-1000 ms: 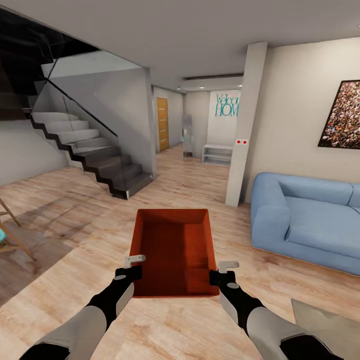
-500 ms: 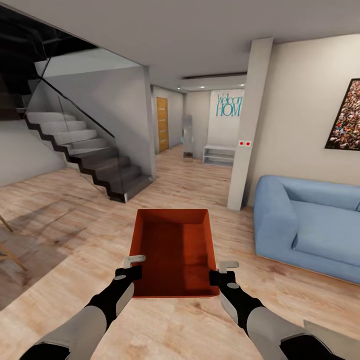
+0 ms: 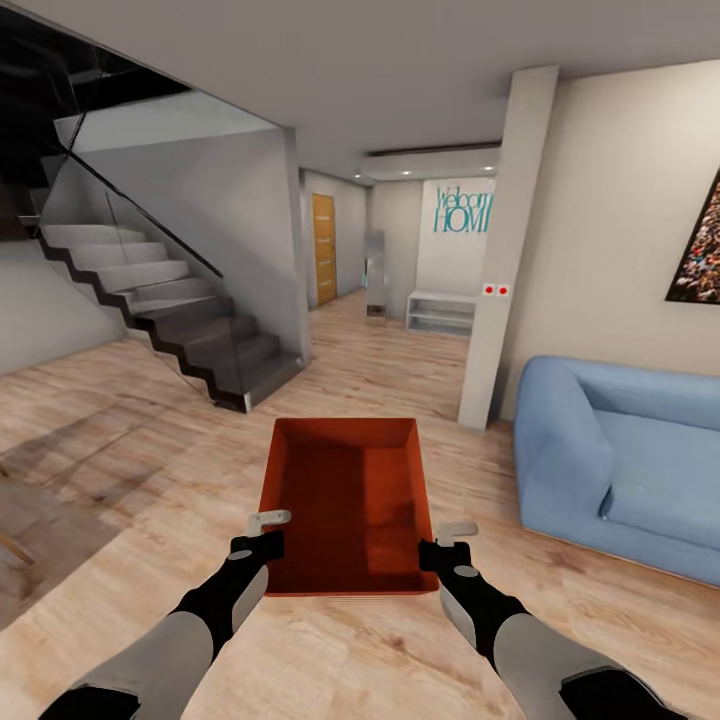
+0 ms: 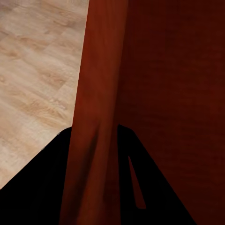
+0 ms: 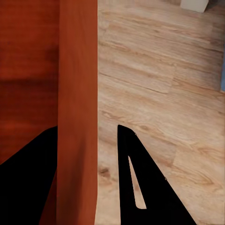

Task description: Move the two storage containers from the living room to the garage. In the garage, place one container on the floor and stack the other container on top of it (either order is fine).

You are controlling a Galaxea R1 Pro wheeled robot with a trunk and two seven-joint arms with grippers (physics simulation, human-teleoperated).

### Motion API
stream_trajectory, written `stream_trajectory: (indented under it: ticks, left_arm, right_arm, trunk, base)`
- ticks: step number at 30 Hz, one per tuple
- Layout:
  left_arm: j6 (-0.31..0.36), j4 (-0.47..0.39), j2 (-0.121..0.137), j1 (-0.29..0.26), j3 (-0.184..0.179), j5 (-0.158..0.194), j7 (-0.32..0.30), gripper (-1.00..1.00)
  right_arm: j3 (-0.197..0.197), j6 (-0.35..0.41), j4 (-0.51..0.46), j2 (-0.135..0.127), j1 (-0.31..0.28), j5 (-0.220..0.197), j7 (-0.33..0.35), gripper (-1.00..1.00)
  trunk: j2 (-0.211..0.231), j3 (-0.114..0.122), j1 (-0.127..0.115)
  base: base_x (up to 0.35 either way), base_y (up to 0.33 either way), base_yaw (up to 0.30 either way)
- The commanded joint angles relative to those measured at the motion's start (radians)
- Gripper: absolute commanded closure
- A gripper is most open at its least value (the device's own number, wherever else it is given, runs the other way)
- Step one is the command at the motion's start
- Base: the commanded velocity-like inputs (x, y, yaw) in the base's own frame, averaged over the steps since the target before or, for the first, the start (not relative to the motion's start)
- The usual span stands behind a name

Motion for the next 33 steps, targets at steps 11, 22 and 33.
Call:
stream_trajectory:
  ticks: [11, 22, 33]
  left_arm:
    - [0.007, -0.003, 0.026, -0.001, 0.005, -0.003, 0.039, 1.0]
    - [0.007, -0.003, 0.026, -0.001, 0.004, -0.004, 0.039, 1.0]
    - [0.007, -0.003, 0.026, -0.001, 0.004, -0.003, 0.039, 1.0]
  right_arm:
    - [0.006, -0.002, -0.001, 0.0, -0.001, -0.011, -0.004, 1.0]
    - [0.006, -0.002, -0.001, 0.0, -0.001, -0.011, -0.004, 1.0]
    - [0.005, -0.004, -0.001, 0.0, -0.001, -0.011, -0.004, 1.0]
  trunk:
    - [-0.002, -0.002, 0.001]
    - [-0.002, -0.002, 0.001]
    - [-0.002, -0.002, 0.001]
  base:
    - [0.322, 0.0, 0.0]
    - [0.322, 0.0, 0.0]
    - [0.322, 0.0, 0.0]
